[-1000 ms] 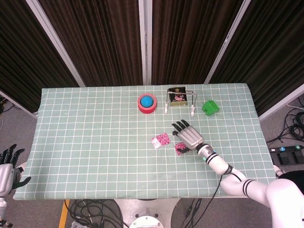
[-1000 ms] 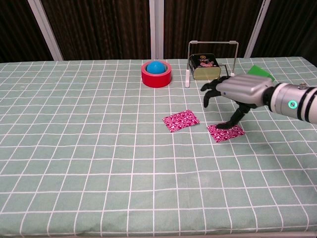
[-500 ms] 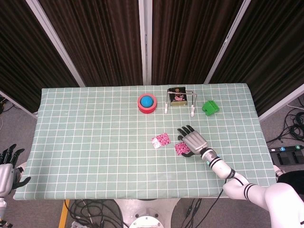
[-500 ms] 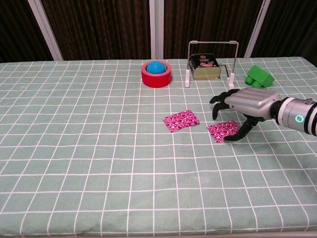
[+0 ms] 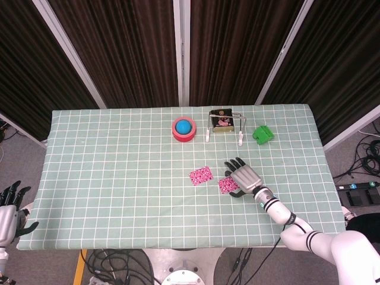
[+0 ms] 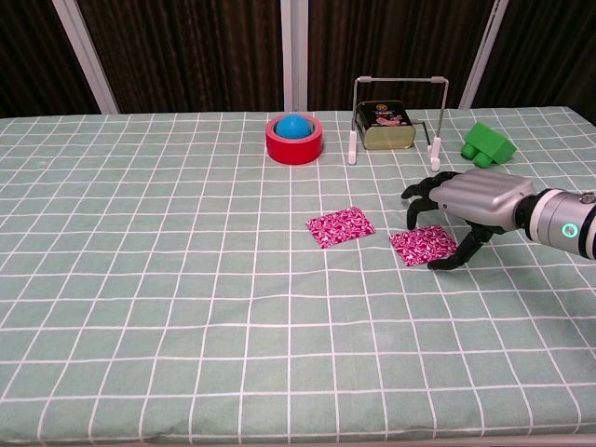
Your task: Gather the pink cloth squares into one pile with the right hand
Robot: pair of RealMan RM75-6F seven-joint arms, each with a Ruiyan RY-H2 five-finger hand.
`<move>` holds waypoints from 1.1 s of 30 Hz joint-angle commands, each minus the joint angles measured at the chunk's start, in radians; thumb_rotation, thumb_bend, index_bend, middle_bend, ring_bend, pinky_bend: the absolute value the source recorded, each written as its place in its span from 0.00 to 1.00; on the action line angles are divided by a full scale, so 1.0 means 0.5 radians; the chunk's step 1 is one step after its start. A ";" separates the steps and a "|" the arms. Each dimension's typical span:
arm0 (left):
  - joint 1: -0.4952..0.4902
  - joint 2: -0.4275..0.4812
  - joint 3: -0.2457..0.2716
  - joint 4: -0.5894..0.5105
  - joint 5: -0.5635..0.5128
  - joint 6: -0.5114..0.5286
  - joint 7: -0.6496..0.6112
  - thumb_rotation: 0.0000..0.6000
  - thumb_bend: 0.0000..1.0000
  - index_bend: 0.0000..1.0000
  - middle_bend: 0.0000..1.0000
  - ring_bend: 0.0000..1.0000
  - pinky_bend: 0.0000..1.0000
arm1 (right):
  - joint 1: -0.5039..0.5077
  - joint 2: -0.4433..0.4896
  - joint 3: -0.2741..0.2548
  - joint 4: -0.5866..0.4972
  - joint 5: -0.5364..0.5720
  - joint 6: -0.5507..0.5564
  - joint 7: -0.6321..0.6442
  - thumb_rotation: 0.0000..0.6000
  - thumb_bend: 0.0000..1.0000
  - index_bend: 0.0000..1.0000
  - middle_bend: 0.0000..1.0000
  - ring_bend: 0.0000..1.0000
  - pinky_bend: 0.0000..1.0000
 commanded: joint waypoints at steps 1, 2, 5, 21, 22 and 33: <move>0.001 0.001 0.000 0.001 -0.003 -0.001 -0.001 1.00 0.08 0.22 0.16 0.11 0.15 | -0.007 -0.007 0.002 0.007 -0.006 0.007 0.000 0.65 0.16 0.29 0.05 0.00 0.00; 0.000 0.001 -0.001 0.002 -0.005 -0.002 -0.002 1.00 0.08 0.22 0.16 0.11 0.15 | -0.011 -0.008 0.003 0.010 -0.008 0.013 0.000 0.65 0.16 0.29 0.06 0.00 0.00; -0.003 0.000 -0.002 0.005 -0.003 -0.006 -0.005 1.00 0.08 0.22 0.16 0.11 0.15 | -0.021 -0.007 0.009 0.010 -0.008 0.025 0.000 0.66 0.16 0.31 0.07 0.00 0.00; -0.004 -0.003 -0.001 0.013 0.000 -0.006 -0.012 1.00 0.08 0.22 0.16 0.11 0.15 | -0.050 -0.019 0.044 0.001 -0.008 0.069 -0.028 0.79 0.17 0.39 0.09 0.00 0.00; -0.003 -0.003 -0.001 0.013 0.000 -0.006 -0.012 1.00 0.08 0.22 0.16 0.11 0.15 | -0.051 -0.016 0.048 -0.004 -0.008 0.075 -0.026 0.80 0.17 0.39 0.09 0.00 0.00; -0.007 -0.006 -0.002 0.019 0.006 -0.006 -0.019 1.00 0.08 0.22 0.16 0.11 0.15 | 0.002 0.077 0.141 -0.142 0.006 0.093 -0.007 0.80 0.17 0.38 0.09 0.00 0.00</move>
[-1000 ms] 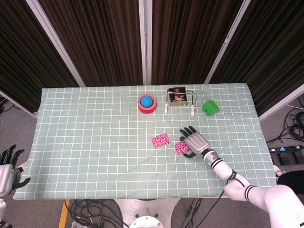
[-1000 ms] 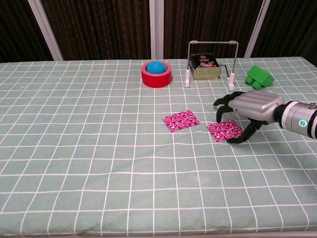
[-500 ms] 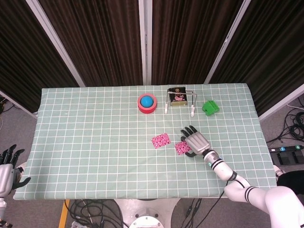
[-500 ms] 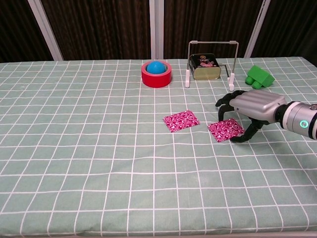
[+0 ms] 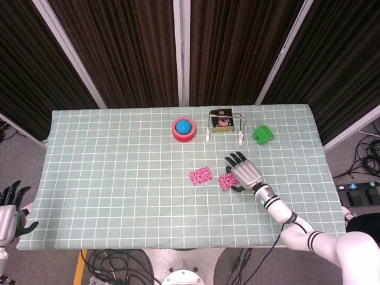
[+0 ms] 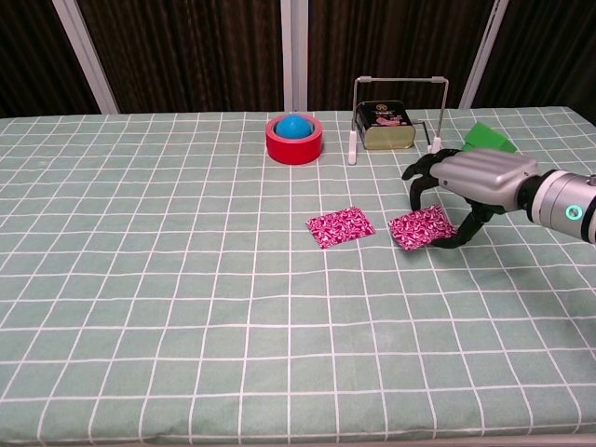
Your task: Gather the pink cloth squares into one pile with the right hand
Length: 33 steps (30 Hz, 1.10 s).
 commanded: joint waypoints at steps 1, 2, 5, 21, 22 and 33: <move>0.000 0.001 0.000 0.000 0.000 0.000 0.000 1.00 0.08 0.22 0.16 0.11 0.15 | 0.038 0.020 0.039 -0.052 0.014 -0.022 0.011 0.80 0.17 0.38 0.09 0.00 0.00; 0.001 0.001 0.001 0.000 -0.001 0.000 0.000 1.00 0.08 0.22 0.16 0.11 0.15 | 0.059 0.020 0.057 -0.073 0.020 -0.037 0.008 0.81 0.17 0.38 0.09 0.00 0.00; 0.003 0.002 0.002 0.000 0.003 0.006 -0.003 1.00 0.08 0.22 0.16 0.11 0.15 | 0.124 -0.008 0.114 -0.101 0.063 -0.103 -0.020 0.82 0.17 0.38 0.09 0.00 0.00; 0.021 0.006 0.009 0.018 -0.005 0.008 -0.044 1.00 0.08 0.22 0.16 0.11 0.15 | 0.368 -0.322 0.289 0.088 0.431 -0.416 -0.325 0.80 0.17 0.36 0.08 0.00 0.00; 0.021 0.005 0.010 0.021 -0.004 0.006 -0.047 1.00 0.08 0.22 0.16 0.11 0.15 | 0.371 -0.328 0.292 0.093 0.446 -0.418 -0.335 0.79 0.17 0.36 0.08 0.00 0.00; 0.023 -0.006 0.008 0.047 -0.002 0.003 -0.077 1.00 0.08 0.22 0.16 0.11 0.15 | 0.393 -0.355 0.284 0.103 0.521 -0.429 -0.407 0.77 0.17 0.34 0.07 0.00 0.00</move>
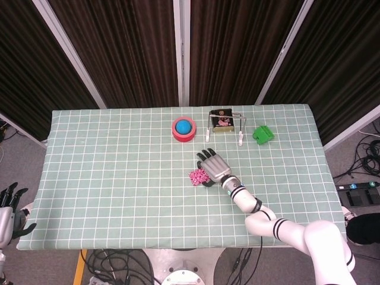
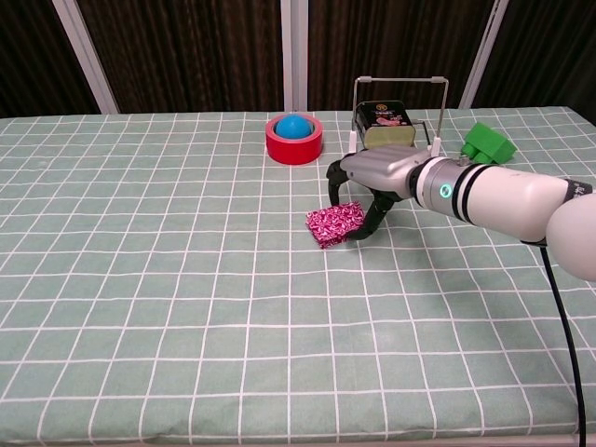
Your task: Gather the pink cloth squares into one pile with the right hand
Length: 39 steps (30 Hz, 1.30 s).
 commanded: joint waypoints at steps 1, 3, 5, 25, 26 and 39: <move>0.001 -0.001 0.000 0.000 -0.001 0.000 -0.001 1.00 0.08 0.22 0.16 0.11 0.15 | 0.004 -0.008 -0.007 0.002 0.007 0.000 -0.011 0.77 0.17 0.34 0.07 0.00 0.00; 0.003 -0.002 0.001 0.003 -0.002 -0.001 -0.004 1.00 0.08 0.22 0.16 0.11 0.15 | 0.005 -0.010 -0.011 0.005 0.011 0.002 -0.015 0.77 0.17 0.34 0.07 0.00 0.00; 0.002 -0.003 0.002 0.007 -0.001 -0.003 -0.007 1.00 0.08 0.22 0.16 0.11 0.15 | 0.006 -0.012 -0.014 0.015 0.018 -0.001 -0.016 0.77 0.17 0.33 0.07 0.00 0.00; -0.007 -0.002 -0.008 -0.004 -0.005 -0.011 0.009 1.00 0.08 0.22 0.16 0.11 0.15 | 0.002 0.008 -0.044 0.028 -0.008 0.033 0.011 0.72 0.17 0.27 0.07 0.00 0.00; -0.006 -0.001 -0.009 -0.005 -0.006 -0.010 0.008 1.00 0.08 0.22 0.16 0.11 0.15 | -0.008 0.025 -0.038 0.011 -0.011 0.057 0.021 0.72 0.17 0.26 0.07 0.00 0.00; -0.013 -0.013 -0.032 0.025 -0.001 0.014 0.003 1.00 0.08 0.22 0.16 0.11 0.15 | -0.676 0.821 -0.113 -0.813 -0.073 0.940 0.149 0.73 0.17 0.11 0.00 0.00 0.00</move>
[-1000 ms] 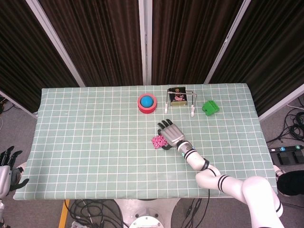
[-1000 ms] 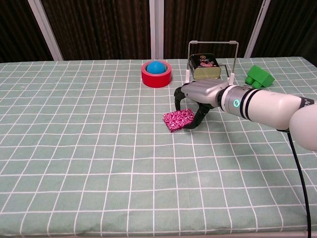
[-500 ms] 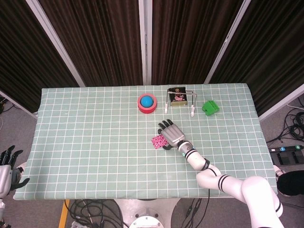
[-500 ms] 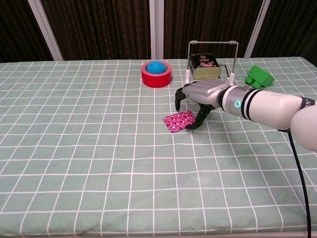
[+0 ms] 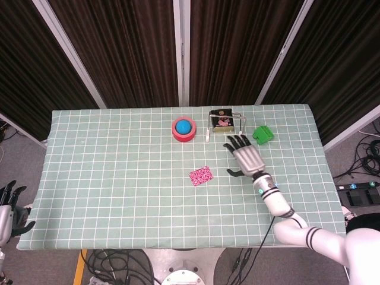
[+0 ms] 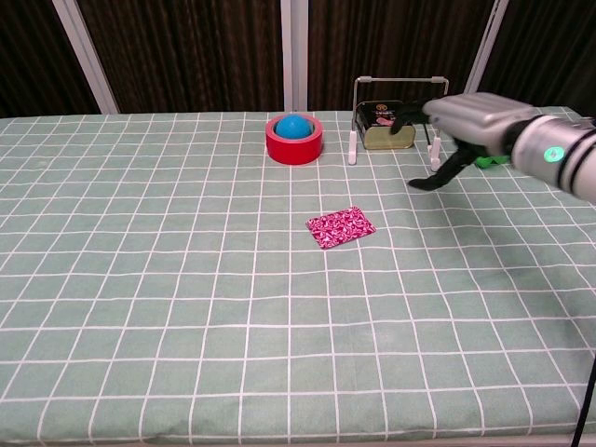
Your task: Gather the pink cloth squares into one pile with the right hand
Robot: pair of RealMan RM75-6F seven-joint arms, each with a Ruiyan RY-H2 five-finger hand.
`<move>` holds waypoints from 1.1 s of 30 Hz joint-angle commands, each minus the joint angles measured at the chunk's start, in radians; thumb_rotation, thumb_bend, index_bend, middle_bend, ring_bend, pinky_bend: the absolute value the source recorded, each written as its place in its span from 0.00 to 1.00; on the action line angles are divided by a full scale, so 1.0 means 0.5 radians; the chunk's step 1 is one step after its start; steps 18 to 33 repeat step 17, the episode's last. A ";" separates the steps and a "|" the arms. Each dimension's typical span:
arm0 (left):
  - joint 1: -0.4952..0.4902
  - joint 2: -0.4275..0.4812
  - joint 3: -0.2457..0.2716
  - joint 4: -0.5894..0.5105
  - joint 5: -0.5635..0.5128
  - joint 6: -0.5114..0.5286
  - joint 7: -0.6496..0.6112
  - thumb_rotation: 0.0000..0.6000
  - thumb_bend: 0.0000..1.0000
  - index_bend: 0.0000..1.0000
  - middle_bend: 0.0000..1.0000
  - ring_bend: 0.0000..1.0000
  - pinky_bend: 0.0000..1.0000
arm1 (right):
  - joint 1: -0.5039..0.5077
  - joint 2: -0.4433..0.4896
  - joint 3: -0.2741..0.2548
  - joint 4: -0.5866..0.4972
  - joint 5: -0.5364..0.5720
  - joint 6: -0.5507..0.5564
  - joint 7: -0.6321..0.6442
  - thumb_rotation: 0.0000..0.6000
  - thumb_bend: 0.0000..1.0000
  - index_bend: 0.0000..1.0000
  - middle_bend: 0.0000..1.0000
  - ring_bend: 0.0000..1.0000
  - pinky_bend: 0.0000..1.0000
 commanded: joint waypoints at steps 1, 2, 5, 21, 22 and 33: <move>-0.009 -0.007 -0.012 0.001 0.000 0.005 0.016 1.00 0.08 0.22 0.16 0.11 0.15 | -0.361 0.370 -0.081 -0.390 -0.063 0.425 0.099 0.73 0.17 0.10 0.00 0.00 0.00; -0.013 -0.009 -0.016 -0.001 0.001 0.006 0.022 1.00 0.08 0.22 0.16 0.11 0.15 | -0.422 0.425 -0.098 -0.453 -0.086 0.505 0.122 0.73 0.17 0.09 0.00 0.00 0.00; -0.023 -0.016 -0.028 -0.010 0.004 0.017 0.053 1.00 0.08 0.22 0.16 0.11 0.15 | -0.612 0.588 -0.163 -0.640 -0.177 0.752 0.186 0.73 0.17 0.07 0.00 0.00 0.00; -0.042 -0.029 -0.056 -0.070 0.008 0.057 0.161 1.00 0.08 0.22 0.16 0.11 0.15 | -1.049 0.877 -0.371 -0.974 -0.472 1.199 0.381 0.72 0.17 0.08 0.00 0.00 0.00; -0.042 -0.029 -0.056 -0.070 0.008 0.057 0.161 1.00 0.08 0.22 0.16 0.11 0.15 | -1.049 0.877 -0.371 -0.974 -0.472 1.199 0.381 0.72 0.17 0.08 0.00 0.00 0.00; -0.042 -0.029 -0.056 -0.070 0.008 0.057 0.161 1.00 0.08 0.22 0.16 0.11 0.15 | -1.049 0.877 -0.371 -0.974 -0.472 1.199 0.381 0.72 0.17 0.08 0.00 0.00 0.00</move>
